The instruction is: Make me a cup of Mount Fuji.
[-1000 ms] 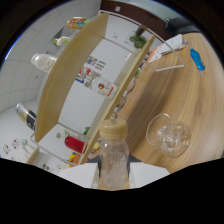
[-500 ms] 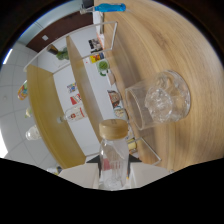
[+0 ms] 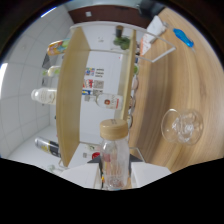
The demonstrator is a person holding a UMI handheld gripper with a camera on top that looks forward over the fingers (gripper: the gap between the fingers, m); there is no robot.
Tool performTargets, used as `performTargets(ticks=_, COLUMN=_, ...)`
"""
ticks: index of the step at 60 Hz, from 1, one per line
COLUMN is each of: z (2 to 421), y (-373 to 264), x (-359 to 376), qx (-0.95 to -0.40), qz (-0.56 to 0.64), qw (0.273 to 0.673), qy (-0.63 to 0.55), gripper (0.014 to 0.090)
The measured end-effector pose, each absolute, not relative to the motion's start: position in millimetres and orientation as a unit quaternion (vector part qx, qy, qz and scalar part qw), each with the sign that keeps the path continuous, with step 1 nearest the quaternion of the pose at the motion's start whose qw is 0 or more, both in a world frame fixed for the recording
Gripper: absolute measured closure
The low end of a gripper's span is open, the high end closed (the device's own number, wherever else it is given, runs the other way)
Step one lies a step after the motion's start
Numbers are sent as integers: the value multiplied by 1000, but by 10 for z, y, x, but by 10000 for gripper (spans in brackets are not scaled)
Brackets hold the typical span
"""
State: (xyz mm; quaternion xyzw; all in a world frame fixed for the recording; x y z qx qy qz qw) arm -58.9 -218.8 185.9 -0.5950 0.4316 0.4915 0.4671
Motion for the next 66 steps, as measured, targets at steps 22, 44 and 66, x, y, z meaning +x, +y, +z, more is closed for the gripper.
performTargets(ticks=22, z=1408, y=-2049, x=-833, qx=-784, qz=140, qw=595, qy=109, gripper=640)
performTargets(ticks=44, z=697, y=-1923, x=-991, qx=-825, qz=26, qw=564, qy=-8, gripper=639)
performTargets(ticks=66, z=604, y=-2088, x=-1002, qx=-830, qz=16, qw=557, qy=-25, gripper=614)
